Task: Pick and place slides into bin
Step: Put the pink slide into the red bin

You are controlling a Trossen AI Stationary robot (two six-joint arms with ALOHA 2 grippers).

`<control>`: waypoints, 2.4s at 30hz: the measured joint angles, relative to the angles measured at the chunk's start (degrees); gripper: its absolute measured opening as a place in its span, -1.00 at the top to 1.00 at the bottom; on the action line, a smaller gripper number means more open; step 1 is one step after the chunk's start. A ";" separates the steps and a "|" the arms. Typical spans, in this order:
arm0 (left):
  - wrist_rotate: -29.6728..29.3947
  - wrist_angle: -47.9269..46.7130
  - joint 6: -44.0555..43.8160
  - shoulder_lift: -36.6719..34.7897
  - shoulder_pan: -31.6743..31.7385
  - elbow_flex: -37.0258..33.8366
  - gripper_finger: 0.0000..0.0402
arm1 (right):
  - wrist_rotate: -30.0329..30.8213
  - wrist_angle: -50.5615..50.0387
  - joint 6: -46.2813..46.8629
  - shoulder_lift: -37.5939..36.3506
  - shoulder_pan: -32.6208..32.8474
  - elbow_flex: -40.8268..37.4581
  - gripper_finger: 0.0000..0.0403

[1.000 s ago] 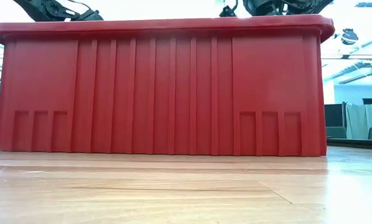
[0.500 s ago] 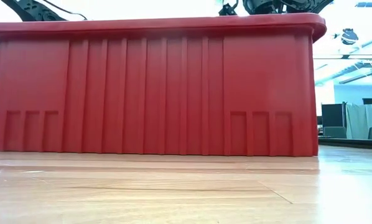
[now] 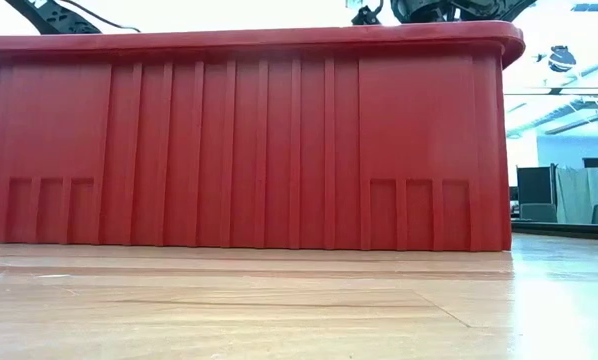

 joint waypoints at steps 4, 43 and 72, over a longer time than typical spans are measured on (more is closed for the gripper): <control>-0.54 0.24 1.08 0.00 -0.02 0.00 0.94 | 0.00 0.00 0.04 -0.01 -0.40 0.00 0.31; -18.48 -3.24 -5.38 0.00 -9.19 0.11 0.06 | -0.11 -0.22 -0.07 -0.02 -0.38 0.00 0.31; -26.95 -7.96 -11.97 -3.15 -18.79 0.11 0.06 | -0.15 -0.94 -0.07 -0.04 -0.38 0.00 0.31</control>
